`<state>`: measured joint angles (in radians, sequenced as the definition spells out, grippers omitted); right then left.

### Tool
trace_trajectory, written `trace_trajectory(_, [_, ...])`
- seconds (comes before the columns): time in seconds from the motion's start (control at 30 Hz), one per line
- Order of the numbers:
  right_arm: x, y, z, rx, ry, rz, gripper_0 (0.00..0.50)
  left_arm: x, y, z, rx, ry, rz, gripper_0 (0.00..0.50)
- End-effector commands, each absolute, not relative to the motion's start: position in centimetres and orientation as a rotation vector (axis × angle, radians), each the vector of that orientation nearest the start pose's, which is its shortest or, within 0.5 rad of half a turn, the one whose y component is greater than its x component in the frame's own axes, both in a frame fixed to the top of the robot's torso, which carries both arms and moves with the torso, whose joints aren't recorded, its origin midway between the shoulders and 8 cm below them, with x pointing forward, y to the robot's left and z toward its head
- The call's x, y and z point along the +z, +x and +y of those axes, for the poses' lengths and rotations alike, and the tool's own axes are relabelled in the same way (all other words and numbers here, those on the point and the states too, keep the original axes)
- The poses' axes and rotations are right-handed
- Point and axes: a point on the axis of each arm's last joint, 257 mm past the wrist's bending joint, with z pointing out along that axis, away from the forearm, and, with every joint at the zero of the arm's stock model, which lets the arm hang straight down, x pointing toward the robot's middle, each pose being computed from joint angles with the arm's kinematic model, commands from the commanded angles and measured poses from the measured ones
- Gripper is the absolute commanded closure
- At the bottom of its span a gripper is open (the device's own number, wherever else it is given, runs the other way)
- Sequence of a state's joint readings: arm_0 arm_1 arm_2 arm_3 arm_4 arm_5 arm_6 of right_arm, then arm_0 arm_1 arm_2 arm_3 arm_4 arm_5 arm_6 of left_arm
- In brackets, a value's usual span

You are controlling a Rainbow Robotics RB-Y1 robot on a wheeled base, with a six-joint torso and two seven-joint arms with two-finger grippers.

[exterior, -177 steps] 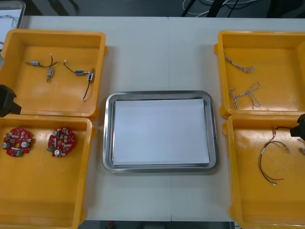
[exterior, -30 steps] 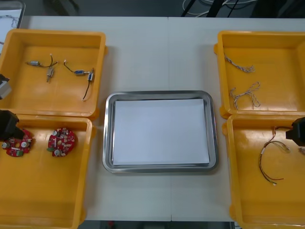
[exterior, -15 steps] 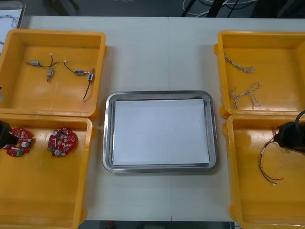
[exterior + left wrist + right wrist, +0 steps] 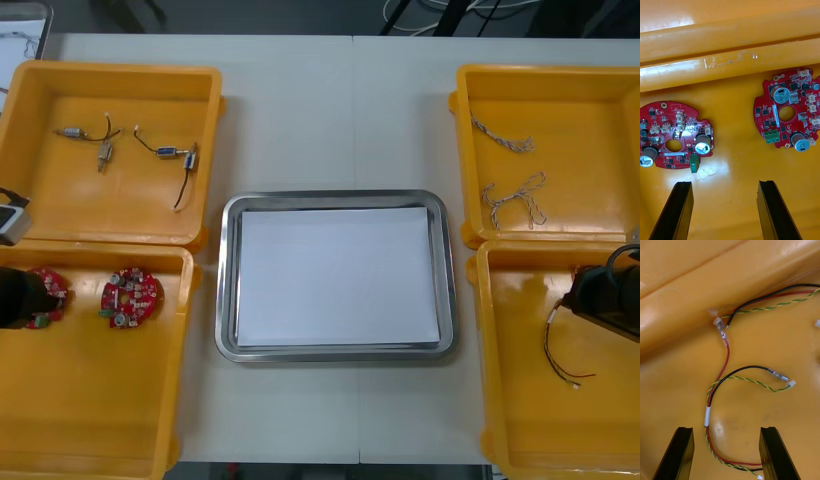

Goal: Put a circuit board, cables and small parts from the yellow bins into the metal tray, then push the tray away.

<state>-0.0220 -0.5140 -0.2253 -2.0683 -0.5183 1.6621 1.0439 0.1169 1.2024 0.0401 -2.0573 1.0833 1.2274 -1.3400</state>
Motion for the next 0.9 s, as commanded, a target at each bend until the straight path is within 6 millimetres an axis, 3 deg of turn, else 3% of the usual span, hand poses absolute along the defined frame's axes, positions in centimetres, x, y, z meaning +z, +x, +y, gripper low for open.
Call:
trace_trajectory(0.03, [-28.0, 37.9, -35.6, 0.175, 0.741, 2.587, 0.0, -25.2, 36.6, 40.8, 0.057, 0.39, 2.666, 0.0])
trace_trajectory(0.3, [-28.4, 37.9, -34.6, 0.202, 0.795, 2.588, 0.0, -26.4, 36.7, 41.5, 0.099, 0.429, 2.654, 0.0])
trace_trajectory(0.9, [-29.6, 38.8, -34.5, 0.228, 0.83, 2.594, 0.0, -28.9, 36.7, 42.5, 0.114, 0.444, 2.624, 0.0])
